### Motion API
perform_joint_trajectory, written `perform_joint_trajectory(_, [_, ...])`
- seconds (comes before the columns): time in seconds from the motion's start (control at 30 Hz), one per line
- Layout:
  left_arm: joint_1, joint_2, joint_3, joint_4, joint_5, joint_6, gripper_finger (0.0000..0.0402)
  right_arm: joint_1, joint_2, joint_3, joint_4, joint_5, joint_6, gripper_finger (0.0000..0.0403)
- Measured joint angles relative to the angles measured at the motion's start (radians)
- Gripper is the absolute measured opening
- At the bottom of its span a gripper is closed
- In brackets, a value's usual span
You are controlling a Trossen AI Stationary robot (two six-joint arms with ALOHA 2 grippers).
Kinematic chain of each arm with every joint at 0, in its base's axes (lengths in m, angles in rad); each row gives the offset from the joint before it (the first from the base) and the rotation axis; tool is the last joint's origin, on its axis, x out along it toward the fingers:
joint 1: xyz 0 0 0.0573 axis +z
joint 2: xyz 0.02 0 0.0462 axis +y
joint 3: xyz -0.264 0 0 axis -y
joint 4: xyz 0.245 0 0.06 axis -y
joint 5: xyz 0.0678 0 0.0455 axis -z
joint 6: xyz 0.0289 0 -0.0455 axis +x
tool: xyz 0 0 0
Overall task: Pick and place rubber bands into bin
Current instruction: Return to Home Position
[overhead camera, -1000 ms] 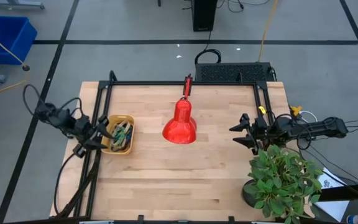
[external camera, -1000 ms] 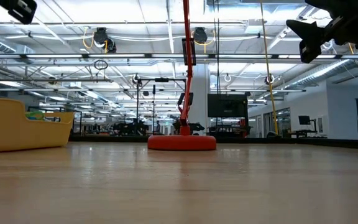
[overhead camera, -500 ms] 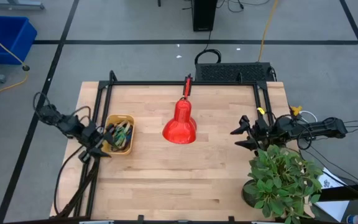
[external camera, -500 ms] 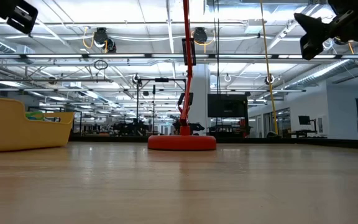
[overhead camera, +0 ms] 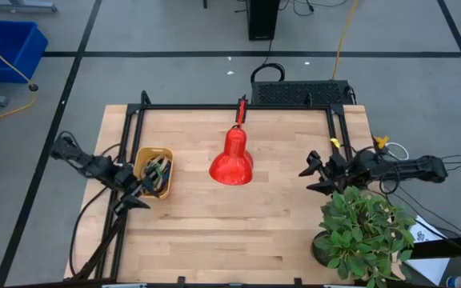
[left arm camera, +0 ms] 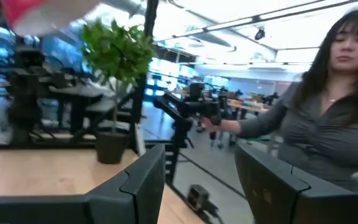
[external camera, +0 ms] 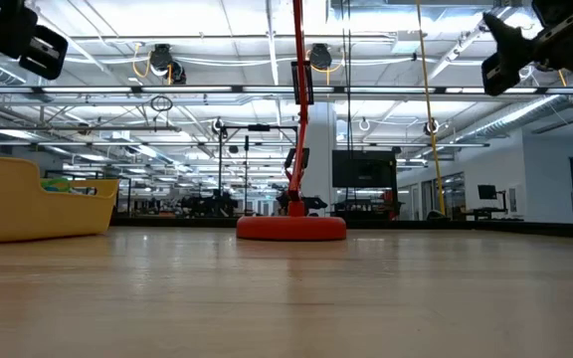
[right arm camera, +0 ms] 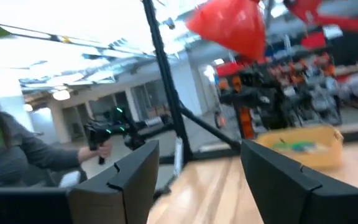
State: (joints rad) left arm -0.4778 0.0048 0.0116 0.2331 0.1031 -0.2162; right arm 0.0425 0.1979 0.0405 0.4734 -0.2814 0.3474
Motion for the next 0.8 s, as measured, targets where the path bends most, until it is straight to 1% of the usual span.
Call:
perform_joint_trajectory(0.13, [0.051,0.0,0.0,-0.002,0.028,0.013,0.02,-0.051,-0.032,-0.009,0.01,-0.071,0.011,0.0224])
perform_joint_trajectory(0.27, [0.118,0.0,0.0,-0.033,0.028,0.008,0.02,-0.102,-0.072,-0.01,0.022,-0.12,0.029,0.0222])
perform_joint_trajectory(0.43, [0.211,0.0,0.0,-0.028,0.062,0.012,0.02,-0.174,-0.125,-0.011,-0.011,-0.122,0.032,0.0223])
perform_joint_trajectory(0.63, [0.327,0.0,0.0,-0.027,0.05,0.052,0.02,-0.284,-0.188,-0.012,-0.097,-0.112,0.013,0.0222])
perform_joint_trajectory(0.8, [0.419,0.0,0.0,-0.028,0.053,0.064,0.02,-0.371,-0.193,-0.013,-0.146,-0.053,-0.012,0.0224])
